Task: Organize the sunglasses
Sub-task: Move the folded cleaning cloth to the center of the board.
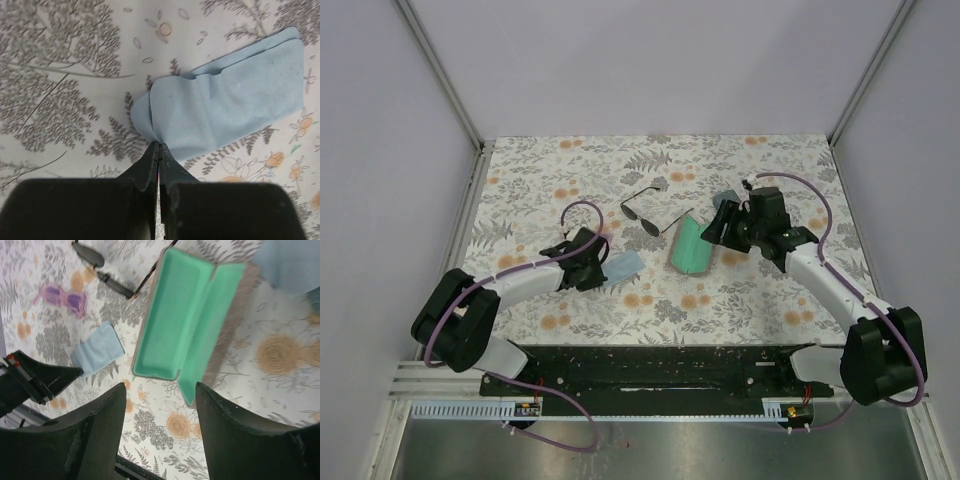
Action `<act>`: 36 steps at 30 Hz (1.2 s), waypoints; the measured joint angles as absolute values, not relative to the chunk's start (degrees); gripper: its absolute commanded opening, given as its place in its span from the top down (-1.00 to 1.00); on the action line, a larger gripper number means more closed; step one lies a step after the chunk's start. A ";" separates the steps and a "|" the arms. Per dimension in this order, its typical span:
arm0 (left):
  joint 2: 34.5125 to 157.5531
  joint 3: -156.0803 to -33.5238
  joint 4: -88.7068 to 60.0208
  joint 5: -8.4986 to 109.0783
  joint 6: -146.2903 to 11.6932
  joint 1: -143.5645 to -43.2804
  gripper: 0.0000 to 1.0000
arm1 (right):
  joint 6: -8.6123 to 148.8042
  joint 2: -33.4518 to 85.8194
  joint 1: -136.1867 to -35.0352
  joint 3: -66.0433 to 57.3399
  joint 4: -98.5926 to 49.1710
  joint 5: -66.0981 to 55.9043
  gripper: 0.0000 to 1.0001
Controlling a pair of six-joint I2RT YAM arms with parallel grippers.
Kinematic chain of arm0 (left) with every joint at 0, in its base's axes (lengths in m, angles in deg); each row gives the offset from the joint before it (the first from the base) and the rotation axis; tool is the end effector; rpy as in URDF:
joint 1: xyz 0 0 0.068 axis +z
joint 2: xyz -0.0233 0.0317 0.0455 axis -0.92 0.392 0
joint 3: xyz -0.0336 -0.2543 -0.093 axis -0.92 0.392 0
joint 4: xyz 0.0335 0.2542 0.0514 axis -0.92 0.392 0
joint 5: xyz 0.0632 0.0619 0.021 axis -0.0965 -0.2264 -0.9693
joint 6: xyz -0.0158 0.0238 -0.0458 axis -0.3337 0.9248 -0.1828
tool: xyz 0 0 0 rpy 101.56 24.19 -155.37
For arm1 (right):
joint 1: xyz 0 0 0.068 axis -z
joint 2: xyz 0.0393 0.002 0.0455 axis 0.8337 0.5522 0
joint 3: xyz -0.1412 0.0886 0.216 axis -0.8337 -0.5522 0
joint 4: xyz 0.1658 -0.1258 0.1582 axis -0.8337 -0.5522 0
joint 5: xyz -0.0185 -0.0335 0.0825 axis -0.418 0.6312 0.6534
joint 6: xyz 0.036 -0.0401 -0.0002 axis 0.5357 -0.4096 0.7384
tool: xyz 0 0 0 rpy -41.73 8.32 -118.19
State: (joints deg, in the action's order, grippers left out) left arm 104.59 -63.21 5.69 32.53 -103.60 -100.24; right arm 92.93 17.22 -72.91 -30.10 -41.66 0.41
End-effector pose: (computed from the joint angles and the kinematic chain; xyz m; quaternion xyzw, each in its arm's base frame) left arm 0.2238 -0.1400 0.1555 -0.1427 0.9551 -0.0997 0.2396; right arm 0.2585 0.0846 0.2581 0.0553 0.8992 0.2603 0.3474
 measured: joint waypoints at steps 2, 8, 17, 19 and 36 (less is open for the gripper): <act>103.06 -62.45 7.71 32.36 -103.62 -100.27 1.00 | 92.95 18.01 -75.62 -30.03 -41.61 0.52 -0.24; 95.63 -60.33 12.36 32.40 -103.79 -100.27 1.00 | 94.72 24.98 -86.50 -27.61 -41.28 1.44 -0.07; 90.06 -55.41 12.91 33.06 -105.28 -100.27 1.00 | 97.94 35.54 -97.72 -21.20 -40.48 -1.71 0.13; 90.06 -54.62 13.48 33.08 -105.32 -100.27 1.00 | 98.31 37.98 -99.44 -19.91 -40.32 -2.78 0.13; 89.44 -52.48 11.64 34.67 -105.30 -100.29 1.00 | 98.50 52.85 -107.57 -10.36 -44.58 -14.08 0.14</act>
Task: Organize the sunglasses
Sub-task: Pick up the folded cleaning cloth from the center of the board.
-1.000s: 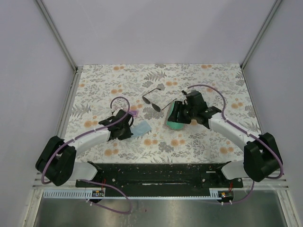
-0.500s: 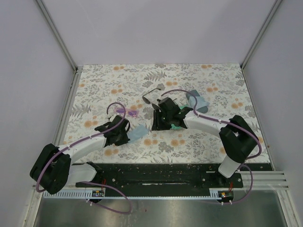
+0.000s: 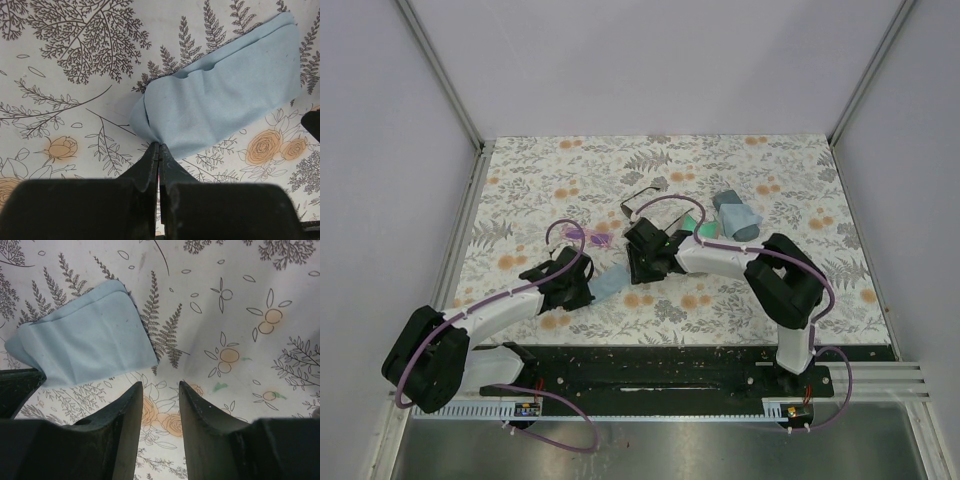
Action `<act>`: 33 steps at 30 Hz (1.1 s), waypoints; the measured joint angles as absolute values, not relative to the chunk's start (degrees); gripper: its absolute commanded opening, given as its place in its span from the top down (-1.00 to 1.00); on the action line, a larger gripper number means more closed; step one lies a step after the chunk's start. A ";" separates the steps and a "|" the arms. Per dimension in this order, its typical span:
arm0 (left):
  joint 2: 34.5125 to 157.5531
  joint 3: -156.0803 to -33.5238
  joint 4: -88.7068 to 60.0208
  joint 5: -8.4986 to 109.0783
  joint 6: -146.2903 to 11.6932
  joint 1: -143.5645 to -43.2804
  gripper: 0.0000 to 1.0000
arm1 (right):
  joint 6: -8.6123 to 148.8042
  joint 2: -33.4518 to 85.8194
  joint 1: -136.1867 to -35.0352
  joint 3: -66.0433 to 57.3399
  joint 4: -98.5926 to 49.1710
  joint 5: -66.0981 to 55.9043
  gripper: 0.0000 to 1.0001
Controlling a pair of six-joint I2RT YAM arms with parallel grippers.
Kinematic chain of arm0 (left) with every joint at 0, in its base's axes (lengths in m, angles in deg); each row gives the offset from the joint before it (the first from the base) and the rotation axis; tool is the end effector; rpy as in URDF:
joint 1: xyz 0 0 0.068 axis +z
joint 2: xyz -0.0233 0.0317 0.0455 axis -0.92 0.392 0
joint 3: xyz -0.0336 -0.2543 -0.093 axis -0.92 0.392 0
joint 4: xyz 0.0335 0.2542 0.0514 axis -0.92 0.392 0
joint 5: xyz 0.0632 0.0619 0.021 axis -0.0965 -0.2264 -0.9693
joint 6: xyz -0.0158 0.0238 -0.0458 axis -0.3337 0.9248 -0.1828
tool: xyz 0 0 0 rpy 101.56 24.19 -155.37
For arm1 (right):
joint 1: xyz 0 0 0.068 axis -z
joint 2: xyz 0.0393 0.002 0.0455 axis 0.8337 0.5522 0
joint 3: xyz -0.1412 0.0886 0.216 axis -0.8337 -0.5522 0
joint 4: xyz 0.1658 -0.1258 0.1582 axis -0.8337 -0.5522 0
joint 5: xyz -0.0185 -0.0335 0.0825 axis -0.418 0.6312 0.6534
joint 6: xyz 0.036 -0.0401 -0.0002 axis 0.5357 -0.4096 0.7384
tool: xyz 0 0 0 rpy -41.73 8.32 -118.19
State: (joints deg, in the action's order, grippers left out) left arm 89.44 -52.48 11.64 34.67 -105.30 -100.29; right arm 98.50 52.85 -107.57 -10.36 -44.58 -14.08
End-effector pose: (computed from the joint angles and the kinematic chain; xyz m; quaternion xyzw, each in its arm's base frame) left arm 0.1719 -0.1077 0.1549 -0.1517 0.9582 -0.1084 0.2168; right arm 0.2440 0.3009 0.1674 -0.1298 0.9538 0.1769 0.2052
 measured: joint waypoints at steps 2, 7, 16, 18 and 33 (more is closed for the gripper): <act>89.29 -52.35 11.57 34.76 -105.28 -100.29 1.00 | 98.24 54.11 -108.10 -8.92 -45.07 -15.09 0.14; 89.22 -52.17 11.25 35.00 -105.28 -100.29 1.00 | 97.80 56.10 -108.73 -7.43 -45.72 -16.42 0.14; 89.14 -52.00 10.74 35.64 -105.24 -100.29 1.00 | 97.06 58.01 -108.89 -4.81 -46.33 -16.75 0.19; 89.14 -52.00 10.74 35.68 -105.13 -100.29 1.00 | 96.73 58.51 -109.13 -4.13 -46.42 -16.73 0.20; 89.18 -52.00 10.74 35.66 -105.02 -100.29 1.00 | 95.60 59.86 -110.18 -2.38 -46.62 -16.68 0.26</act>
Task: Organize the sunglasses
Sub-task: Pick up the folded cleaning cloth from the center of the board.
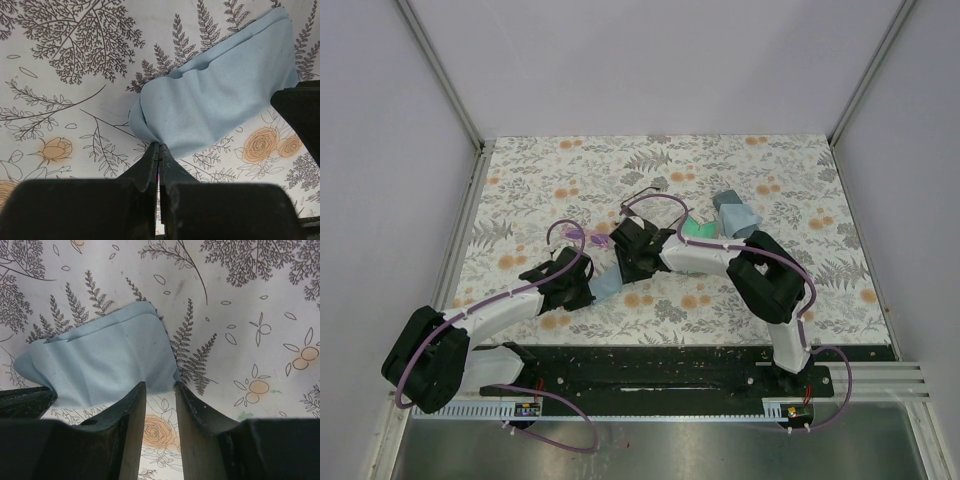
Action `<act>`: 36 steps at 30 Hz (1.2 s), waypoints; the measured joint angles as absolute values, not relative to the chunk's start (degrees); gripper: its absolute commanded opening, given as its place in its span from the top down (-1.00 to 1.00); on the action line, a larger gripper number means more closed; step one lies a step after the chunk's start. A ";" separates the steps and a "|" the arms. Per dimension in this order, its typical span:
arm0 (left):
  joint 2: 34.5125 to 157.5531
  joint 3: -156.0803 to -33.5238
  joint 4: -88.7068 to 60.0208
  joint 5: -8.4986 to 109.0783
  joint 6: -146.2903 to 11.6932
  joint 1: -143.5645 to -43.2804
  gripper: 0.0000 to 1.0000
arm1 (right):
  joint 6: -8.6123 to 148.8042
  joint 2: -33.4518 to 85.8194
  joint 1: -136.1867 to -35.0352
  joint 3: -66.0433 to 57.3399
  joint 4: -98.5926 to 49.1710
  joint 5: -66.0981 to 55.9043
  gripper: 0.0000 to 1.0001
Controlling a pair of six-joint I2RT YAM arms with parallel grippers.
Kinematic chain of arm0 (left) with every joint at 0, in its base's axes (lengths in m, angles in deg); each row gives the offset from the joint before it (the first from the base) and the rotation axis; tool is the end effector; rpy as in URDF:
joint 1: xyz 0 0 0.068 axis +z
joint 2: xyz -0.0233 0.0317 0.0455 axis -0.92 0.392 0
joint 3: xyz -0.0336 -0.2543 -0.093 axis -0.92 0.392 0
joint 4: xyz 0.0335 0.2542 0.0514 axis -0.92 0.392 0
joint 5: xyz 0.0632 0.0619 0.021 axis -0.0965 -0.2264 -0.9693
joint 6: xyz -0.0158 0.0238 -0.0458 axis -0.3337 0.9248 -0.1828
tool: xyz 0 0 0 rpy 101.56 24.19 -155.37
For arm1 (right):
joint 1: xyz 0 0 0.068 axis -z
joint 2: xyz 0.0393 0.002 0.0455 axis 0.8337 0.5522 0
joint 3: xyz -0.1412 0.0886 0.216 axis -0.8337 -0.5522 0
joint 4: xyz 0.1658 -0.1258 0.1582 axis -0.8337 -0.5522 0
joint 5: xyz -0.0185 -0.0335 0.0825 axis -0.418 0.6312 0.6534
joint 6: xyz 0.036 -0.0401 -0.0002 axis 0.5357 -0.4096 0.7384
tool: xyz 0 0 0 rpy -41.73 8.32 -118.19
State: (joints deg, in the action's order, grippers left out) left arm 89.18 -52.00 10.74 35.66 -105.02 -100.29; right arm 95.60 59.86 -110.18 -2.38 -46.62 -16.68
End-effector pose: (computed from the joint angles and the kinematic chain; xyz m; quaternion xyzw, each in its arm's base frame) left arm 0.1712 -0.1080 0.1541 -0.1475 0.9579 -0.1181 0.2159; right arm 0.2491 0.3349 0.1586 -0.1701 0.9495 0.1541 0.2139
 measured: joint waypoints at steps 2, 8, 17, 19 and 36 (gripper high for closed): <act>89.27 -52.00 10.59 35.68 -105.02 -100.29 1.00 | 95.36 60.54 -110.22 -1.46 -46.66 -16.75 0.28; 89.49 -52.06 10.33 35.68 -104.62 -100.33 1.00 | 94.72 61.31 -110.28 -0.48 -46.73 -16.97 0.42; 90.23 -52.17 8.95 35.70 -104.60 -100.33 1.00 | 94.15 62.22 -110.44 0.76 -47.78 -18.39 1.00; 90.25 -52.17 8.84 35.70 -104.58 -100.33 1.00 | 94.13 62.40 -110.53 1.18 -48.04 -18.76 1.00; 91.24 -56.35 11.07 35.64 -104.47 -105.16 1.00 | 92.54 61.00 -110.72 1.22 -52.02 -21.29 1.00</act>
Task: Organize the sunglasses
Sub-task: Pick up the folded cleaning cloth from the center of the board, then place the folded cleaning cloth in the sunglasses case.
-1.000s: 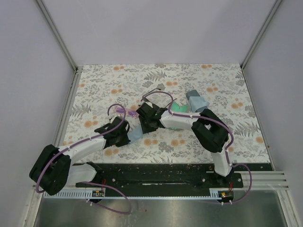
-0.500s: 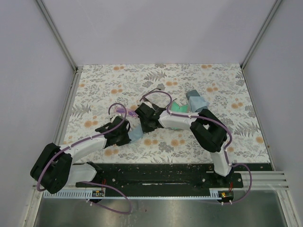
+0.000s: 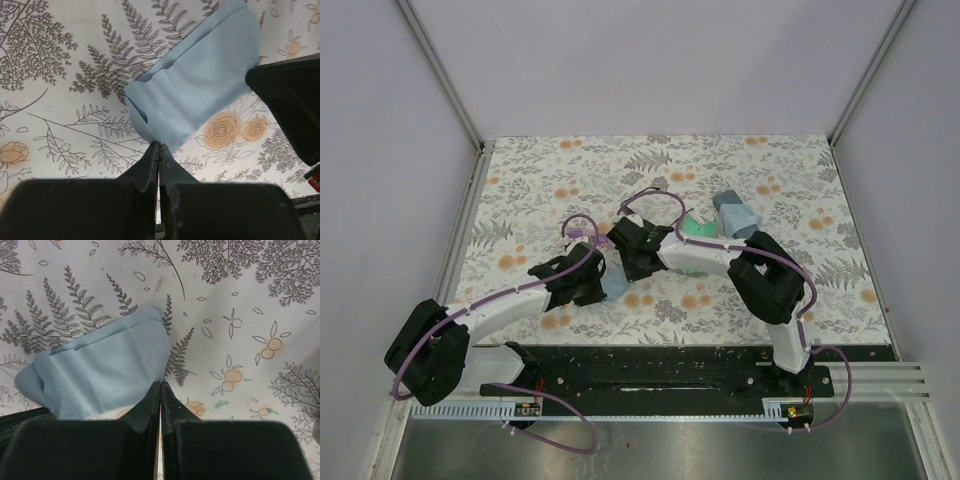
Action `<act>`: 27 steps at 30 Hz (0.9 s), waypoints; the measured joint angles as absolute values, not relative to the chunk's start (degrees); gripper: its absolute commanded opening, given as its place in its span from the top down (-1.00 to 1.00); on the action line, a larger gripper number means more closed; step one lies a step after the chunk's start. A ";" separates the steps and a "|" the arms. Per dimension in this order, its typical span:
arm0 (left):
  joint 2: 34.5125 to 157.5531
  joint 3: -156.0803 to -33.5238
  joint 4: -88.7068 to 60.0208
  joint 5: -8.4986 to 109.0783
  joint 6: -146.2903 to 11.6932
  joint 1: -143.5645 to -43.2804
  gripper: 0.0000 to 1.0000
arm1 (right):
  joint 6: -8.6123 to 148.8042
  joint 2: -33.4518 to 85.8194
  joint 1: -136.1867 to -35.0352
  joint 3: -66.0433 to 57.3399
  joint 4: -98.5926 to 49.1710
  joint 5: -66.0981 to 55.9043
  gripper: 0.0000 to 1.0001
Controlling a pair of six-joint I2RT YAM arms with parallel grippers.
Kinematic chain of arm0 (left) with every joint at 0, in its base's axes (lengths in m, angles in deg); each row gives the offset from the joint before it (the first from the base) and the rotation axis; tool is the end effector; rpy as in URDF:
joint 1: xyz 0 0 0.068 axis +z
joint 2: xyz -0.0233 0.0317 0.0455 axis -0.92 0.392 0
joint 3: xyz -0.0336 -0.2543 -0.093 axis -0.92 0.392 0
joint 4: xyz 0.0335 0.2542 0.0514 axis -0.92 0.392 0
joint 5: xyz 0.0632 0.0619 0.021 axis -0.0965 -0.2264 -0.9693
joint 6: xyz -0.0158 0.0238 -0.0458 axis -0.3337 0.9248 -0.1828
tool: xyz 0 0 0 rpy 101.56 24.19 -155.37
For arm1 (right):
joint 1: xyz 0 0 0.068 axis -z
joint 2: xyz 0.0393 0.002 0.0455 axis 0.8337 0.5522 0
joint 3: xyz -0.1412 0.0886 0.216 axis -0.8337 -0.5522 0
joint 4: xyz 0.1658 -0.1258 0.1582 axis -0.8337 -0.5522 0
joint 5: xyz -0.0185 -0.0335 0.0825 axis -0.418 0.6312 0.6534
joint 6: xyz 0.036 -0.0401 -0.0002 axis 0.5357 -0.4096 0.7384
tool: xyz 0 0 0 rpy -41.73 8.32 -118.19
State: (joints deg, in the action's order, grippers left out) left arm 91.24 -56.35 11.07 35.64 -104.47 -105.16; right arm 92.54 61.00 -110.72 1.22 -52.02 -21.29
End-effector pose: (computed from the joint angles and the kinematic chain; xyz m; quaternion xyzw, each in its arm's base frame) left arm 0.1743 -0.1322 0.1684 -0.1026 0.9595 -0.1376 0.2233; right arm 0.2505 0.3386 0.1640 -0.1923 0.9497 0.1032 0.2245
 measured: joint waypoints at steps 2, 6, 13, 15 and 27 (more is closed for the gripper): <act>91.24 -57.16 11.36 35.61 -104.73 -105.56 1.00 | 92.41 59.88 -110.63 1.22 -52.82 -21.29 1.00; 91.24 -58.58 11.88 35.57 -105.21 -106.01 1.00 | 92.21 56.89 -110.09 1.22 -53.83 -21.25 1.00; 91.24 -60.92 12.10 35.48 -105.59 -107.76 1.00 | 91.47 52.65 -107.57 1.22 -54.09 -21.14 1.00; 91.32 -62.14 12.03 35.46 -105.83 -108.44 1.00 | 91.16 52.08 -106.83 1.22 -54.59 -21.05 1.00; 98.19 -70.64 9.89 35.11 -107.86 -114.14 1.00 | 89.41 48.21 -102.44 0.24 -57.94 -20.55 1.00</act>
State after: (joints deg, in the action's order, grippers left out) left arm 98.19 -70.64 9.89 35.11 -107.86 -114.14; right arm 89.41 48.21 -102.44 0.24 -57.94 -20.55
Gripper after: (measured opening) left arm 0.012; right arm 0.017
